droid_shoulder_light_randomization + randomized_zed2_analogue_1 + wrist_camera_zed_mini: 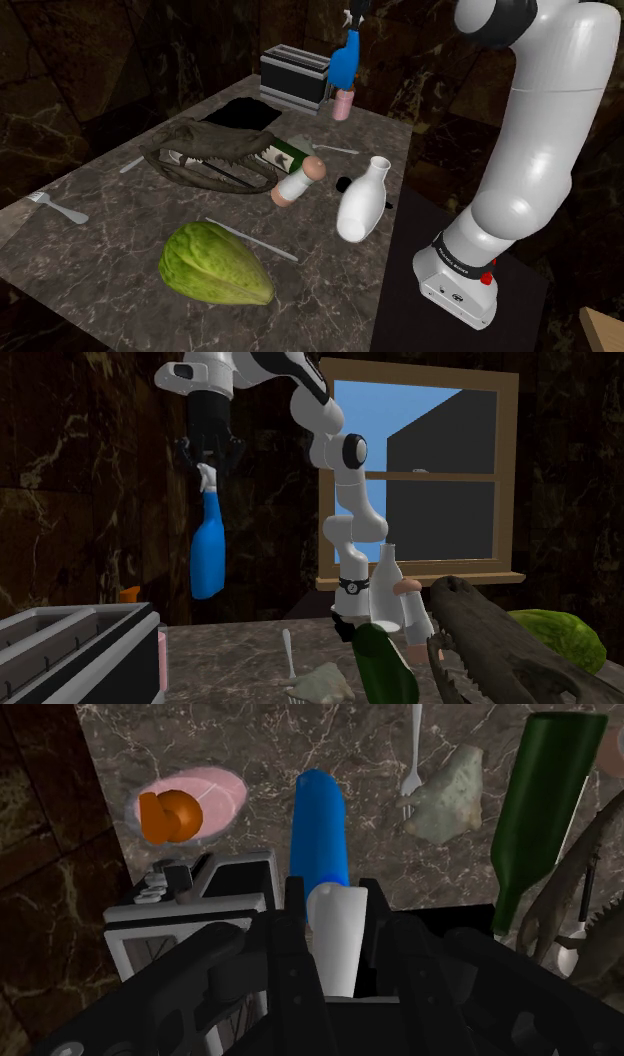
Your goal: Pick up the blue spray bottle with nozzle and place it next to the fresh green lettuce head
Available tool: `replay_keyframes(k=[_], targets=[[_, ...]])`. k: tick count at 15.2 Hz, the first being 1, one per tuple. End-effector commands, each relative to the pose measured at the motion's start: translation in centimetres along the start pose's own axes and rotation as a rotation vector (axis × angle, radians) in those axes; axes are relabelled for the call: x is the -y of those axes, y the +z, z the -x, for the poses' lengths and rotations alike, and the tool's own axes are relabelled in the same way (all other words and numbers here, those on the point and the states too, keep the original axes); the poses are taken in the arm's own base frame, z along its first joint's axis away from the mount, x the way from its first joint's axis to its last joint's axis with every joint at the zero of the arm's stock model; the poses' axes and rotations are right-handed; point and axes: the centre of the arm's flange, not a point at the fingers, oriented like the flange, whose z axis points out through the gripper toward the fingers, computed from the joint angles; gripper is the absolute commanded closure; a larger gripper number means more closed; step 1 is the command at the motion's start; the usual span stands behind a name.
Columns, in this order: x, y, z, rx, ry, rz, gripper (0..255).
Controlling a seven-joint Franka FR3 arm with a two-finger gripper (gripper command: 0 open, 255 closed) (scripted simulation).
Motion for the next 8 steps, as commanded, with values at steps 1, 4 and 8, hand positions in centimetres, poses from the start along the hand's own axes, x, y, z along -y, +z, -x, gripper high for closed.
replay_keyframes(k=[1, 4, 8], targets=[[0.2, -1.0, 0.0, 0.000, 0.000, 0.000, 255], [2.6, -1.7, 1.0, 0.000, 0.000, 0.000, 255], [7.5, -2.5, 2.8, 0.000, 0.000, 0.000, 255]])
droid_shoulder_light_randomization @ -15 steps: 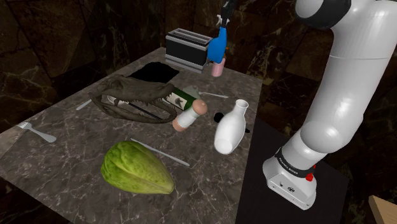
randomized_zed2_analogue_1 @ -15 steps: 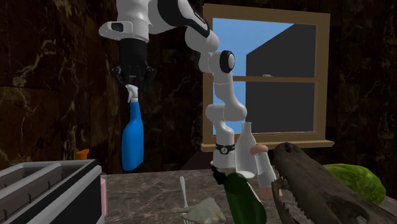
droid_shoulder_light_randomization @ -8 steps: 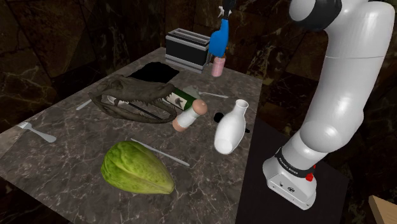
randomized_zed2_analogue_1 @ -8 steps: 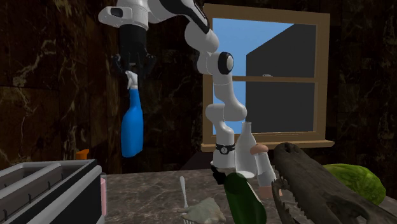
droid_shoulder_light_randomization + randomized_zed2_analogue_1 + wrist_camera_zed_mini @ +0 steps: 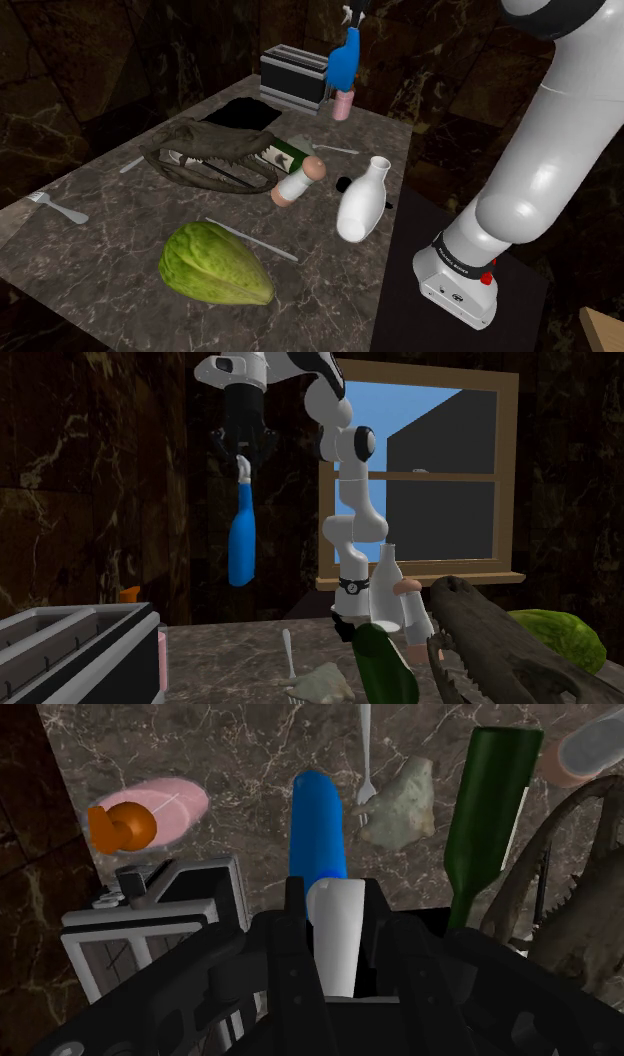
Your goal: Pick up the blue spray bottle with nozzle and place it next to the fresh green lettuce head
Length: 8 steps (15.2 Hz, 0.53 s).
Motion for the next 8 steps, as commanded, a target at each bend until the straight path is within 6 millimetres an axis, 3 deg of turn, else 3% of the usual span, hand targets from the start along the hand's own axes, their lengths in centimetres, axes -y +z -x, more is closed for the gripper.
replay_keyframes(k=[1, 8], targets=[[2.5, -0.6, 1.2, 0.000, 0.000, 0.000, 255], [11.1, -2.1, 4.4, 0.000, 0.000, 0.000, 255]])
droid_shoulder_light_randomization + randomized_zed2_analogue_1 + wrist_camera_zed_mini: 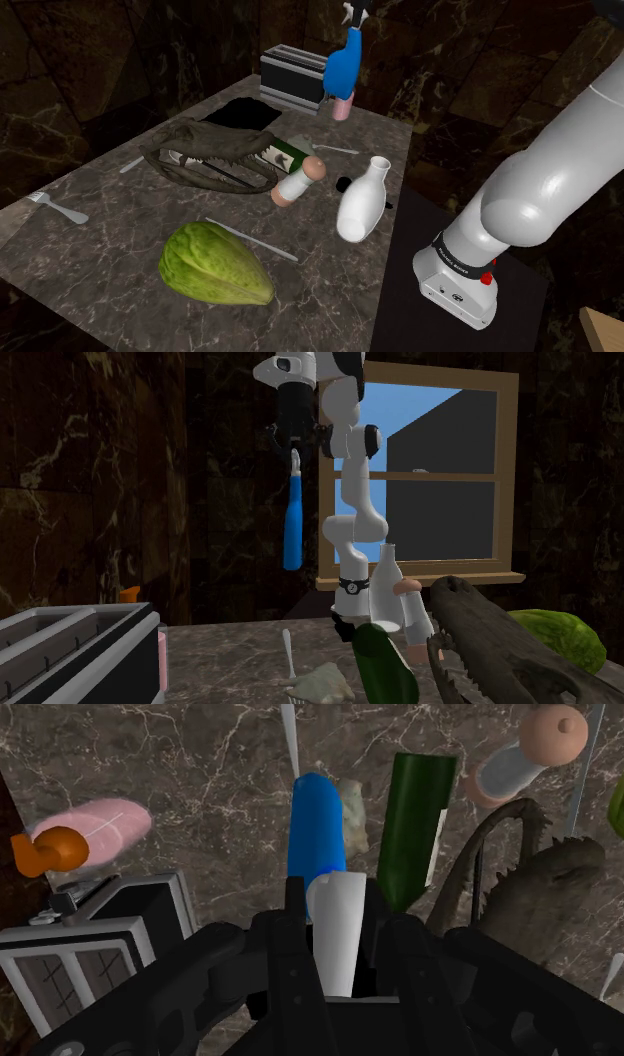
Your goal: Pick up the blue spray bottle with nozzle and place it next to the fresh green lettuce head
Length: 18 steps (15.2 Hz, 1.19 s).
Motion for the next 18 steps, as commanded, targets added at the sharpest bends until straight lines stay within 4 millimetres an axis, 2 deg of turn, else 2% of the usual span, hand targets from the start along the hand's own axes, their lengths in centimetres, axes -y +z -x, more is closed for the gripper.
replay_keyframes(k=[1, 18], targets=[[2.3, -0.2, 0.9, 0.001, 0.001, 0.001, 255], [23.1, -3.7, 8.6, 0.001, 0.001, 0.001, 255]])
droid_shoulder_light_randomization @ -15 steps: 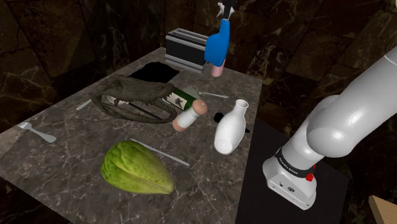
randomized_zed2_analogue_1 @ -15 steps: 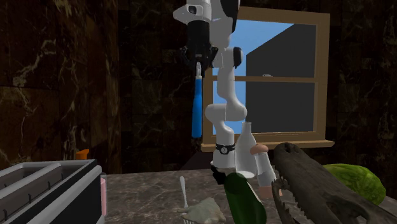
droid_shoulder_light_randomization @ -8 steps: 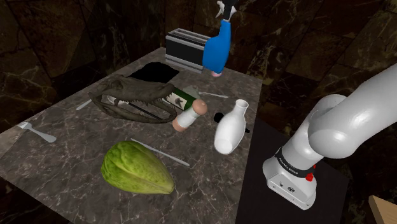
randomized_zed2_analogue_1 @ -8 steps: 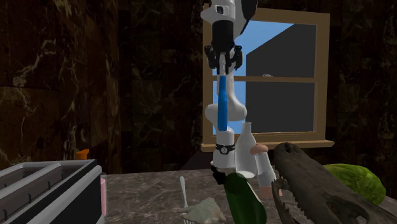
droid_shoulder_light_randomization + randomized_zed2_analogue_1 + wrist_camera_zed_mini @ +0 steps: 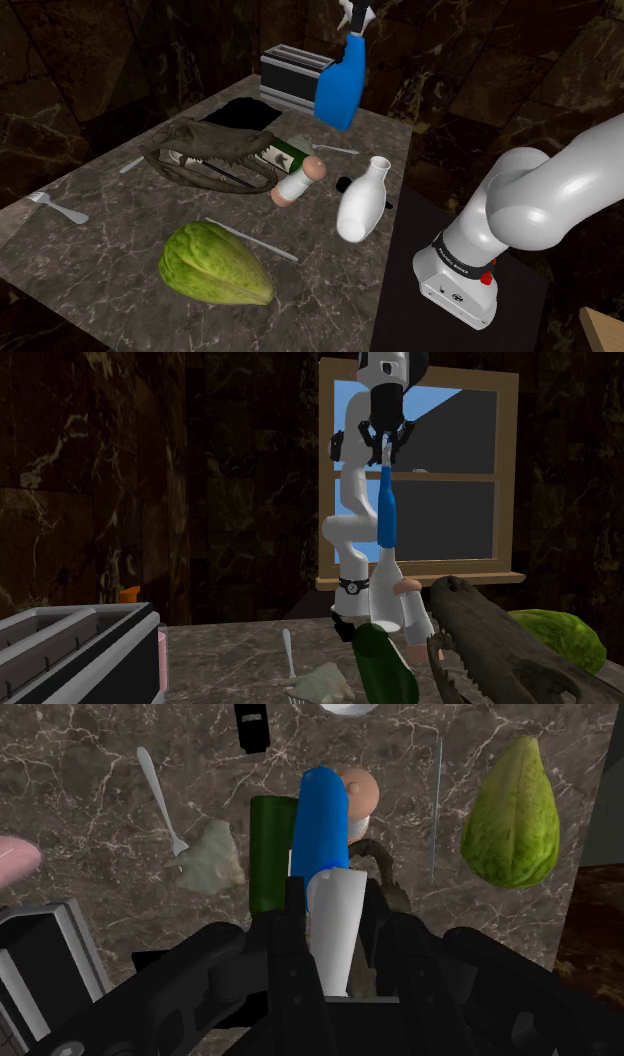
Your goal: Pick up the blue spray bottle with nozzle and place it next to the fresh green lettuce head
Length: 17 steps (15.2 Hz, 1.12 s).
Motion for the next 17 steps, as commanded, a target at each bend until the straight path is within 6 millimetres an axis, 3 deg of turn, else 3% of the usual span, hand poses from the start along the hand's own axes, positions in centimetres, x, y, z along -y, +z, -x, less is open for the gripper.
replay_keyframes(k=[1, 17], targets=[[2.6, -0.5, 1.0, 0.000, 0.001, 0.001, 255], [22.2, -3.8, 8.3, 0.000, 0.001, 0.001, 255]])
